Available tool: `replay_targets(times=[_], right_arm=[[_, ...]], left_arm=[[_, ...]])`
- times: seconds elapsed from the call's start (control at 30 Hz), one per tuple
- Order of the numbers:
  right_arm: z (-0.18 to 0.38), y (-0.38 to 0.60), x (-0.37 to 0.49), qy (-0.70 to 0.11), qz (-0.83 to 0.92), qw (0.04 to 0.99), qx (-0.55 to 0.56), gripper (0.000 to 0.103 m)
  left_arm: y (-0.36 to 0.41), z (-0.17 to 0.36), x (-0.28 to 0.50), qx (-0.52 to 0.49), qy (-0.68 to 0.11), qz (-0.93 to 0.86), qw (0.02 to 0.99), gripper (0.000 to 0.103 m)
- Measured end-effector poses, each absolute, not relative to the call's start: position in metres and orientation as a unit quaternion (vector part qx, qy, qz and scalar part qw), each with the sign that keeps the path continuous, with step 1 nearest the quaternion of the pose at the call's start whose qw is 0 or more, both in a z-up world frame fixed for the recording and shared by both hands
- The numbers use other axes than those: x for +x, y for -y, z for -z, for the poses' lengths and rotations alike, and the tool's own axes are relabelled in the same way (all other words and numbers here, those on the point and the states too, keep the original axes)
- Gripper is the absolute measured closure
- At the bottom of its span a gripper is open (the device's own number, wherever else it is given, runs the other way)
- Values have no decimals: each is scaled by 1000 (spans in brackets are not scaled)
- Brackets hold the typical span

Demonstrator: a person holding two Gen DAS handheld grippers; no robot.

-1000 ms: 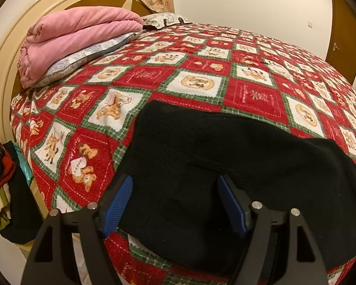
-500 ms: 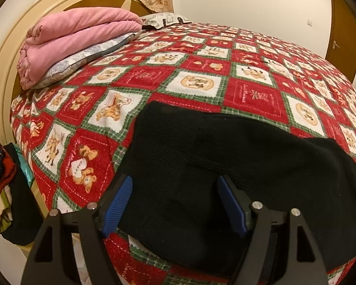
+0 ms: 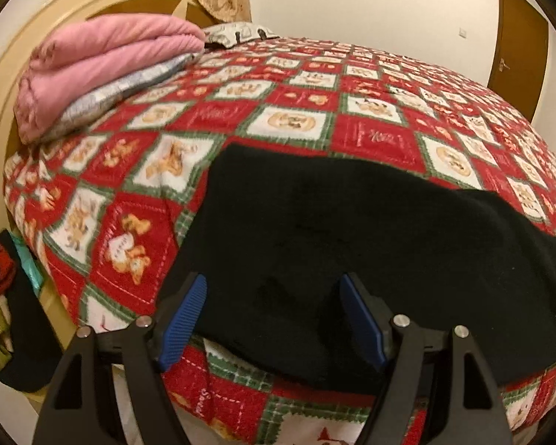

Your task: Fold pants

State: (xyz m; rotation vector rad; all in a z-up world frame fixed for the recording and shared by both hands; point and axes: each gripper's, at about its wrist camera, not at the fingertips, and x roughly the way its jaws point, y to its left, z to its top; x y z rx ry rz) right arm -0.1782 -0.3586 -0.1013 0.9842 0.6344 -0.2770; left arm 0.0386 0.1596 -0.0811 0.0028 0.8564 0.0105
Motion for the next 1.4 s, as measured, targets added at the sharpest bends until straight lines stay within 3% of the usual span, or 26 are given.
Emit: replay_targets(times=[0.07,0.13,0.2,0.43,0.63,0.77,1.03,1.07,1.1,1.13,1.17,1.4], right_arm=[[105,354,-169,-305,125,826,457,61],[110,352,-160,-312,111,821,466,85],[113,350,-157,-316,91,813,480,97],[91,354,-190,-283,75,814,502,98],[94,349,-205,-337,117,810,466,98],[73,365,-224,-295,175,836,428,98],[39,446,-269,-238,294,832,407,94],[38,456,-274,-245,310,829,396,91],[38,468,-279,-251,325,825,389,75],[39,480,-283,-252,332,822,388,53],[36,485,-282,-252,336,821,385,45],[39,525,-271,-279,325,831,354,41]], left_arm=[[-158,80,38,12,-411,-3,912,26],[-158,81,39,17,-411,-1,912,25],[-160,81,39,12,-411,1,912,24],[-163,82,41,17,-410,5,912,19],[-169,81,49,10,-412,-10,911,19],[-171,77,50,2,-412,-19,911,20],[-143,47,22,-2,-360,88,929,20],[-137,44,21,3,-356,100,929,20],[-128,40,18,10,-351,116,929,20],[-116,37,16,17,-351,135,927,20],[-107,35,15,23,-352,152,924,20],[-38,32,-4,80,-351,234,903,20]])
